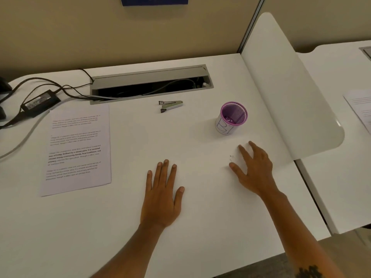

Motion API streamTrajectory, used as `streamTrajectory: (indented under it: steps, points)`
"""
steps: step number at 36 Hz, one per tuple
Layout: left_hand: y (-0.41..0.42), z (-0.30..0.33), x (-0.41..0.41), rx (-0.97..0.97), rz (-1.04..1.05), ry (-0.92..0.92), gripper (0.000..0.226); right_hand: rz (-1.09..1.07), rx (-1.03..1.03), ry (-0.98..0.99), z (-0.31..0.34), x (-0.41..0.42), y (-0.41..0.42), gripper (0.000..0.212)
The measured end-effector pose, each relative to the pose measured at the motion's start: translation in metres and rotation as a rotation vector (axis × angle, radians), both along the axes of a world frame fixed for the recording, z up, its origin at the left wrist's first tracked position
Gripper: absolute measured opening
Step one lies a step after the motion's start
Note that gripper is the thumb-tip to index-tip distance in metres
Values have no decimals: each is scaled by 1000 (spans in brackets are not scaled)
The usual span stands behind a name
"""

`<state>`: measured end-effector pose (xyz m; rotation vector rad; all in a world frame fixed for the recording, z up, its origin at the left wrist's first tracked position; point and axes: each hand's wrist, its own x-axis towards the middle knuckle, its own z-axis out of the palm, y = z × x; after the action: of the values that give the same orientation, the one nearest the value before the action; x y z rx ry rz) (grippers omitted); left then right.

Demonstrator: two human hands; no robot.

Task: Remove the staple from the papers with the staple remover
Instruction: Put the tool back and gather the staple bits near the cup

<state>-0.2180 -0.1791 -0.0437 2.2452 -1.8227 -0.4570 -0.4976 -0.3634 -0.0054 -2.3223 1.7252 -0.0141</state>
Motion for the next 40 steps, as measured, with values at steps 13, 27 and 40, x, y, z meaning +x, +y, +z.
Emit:
streamTrajectory:
  steps: [13,27,40]
  points:
    - [0,-1,0,2,5,-10,72,-67,24,-26,-12,15,30,85]
    - [0,0,0,-1,10,-19,72,-169,92,5,-23,66,52,86]
    - [0,-4,0,-14,9,-6,71,-74,-1,70,-22,55,57,75]
